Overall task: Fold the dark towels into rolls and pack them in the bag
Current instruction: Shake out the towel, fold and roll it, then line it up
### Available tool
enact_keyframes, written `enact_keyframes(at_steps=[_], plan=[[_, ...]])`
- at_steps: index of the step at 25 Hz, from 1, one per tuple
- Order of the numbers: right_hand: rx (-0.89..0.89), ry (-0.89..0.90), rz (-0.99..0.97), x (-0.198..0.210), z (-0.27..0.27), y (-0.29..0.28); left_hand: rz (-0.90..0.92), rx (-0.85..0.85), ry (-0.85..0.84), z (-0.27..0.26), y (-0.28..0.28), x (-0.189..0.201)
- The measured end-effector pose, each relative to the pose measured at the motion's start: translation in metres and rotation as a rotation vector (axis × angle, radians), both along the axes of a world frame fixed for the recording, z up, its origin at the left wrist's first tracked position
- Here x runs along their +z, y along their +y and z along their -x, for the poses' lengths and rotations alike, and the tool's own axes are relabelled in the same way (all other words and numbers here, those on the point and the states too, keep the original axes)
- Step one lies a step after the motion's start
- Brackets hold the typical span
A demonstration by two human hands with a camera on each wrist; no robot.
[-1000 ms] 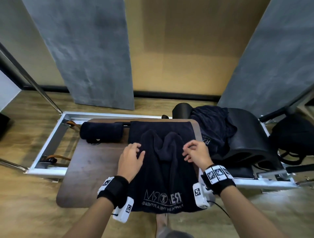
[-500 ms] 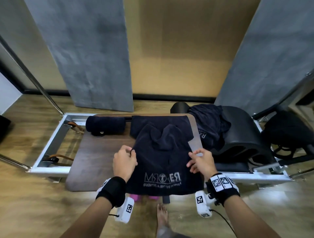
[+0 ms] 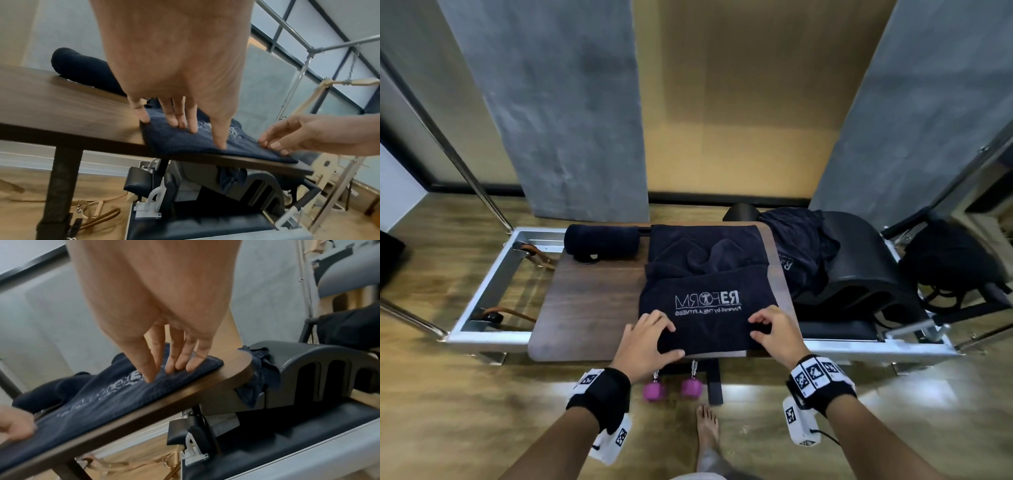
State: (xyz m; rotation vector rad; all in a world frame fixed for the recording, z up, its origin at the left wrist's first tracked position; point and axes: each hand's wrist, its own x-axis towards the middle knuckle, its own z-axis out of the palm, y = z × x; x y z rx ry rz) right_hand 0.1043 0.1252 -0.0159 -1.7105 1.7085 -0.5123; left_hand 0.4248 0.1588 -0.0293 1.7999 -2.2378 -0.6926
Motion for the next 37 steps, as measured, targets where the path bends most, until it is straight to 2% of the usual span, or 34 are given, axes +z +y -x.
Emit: enact_keyframes(at_steps=[3,5,9,14,17,20,24,28,33,37], plan=[[0.059,0.138,0.014,-0.007,0.002,0.011,-0.007,-0.051,-0.086,-0.009,0.011,-0.001],[0.076,0.163,0.028,-0.009,0.004,0.015,0.006,-0.038,-0.087,-0.015,0.014,-0.003],[0.089,0.148,0.027,-0.011,0.007,0.016,0.057,0.009,0.129,-0.025,0.012,-0.003],[0.139,0.204,0.034,-0.012,0.009,0.011,0.169,0.238,0.476,-0.026,-0.011,0.011],[0.095,0.171,0.169,-0.008,0.013,-0.005,0.226,0.322,0.567,-0.024,-0.036,0.021],[-0.028,0.017,0.31,0.011,0.025,-0.037,0.338,0.364,0.586,-0.022,-0.07,0.035],[-0.114,-0.196,0.393,0.053,0.04,-0.11,0.387,0.455,0.565,-0.019,-0.126,0.052],[-0.125,-0.158,0.388,0.071,0.042,-0.196,0.37,0.588,0.456,-0.01,-0.191,0.065],[-0.157,-0.067,0.212,0.045,0.031,-0.276,0.236,0.658,0.194,-0.002,-0.257,0.062],[-0.167,0.035,0.111,0.015,0.027,-0.309,0.152,0.522,-0.068,-0.005,-0.292,0.046]])
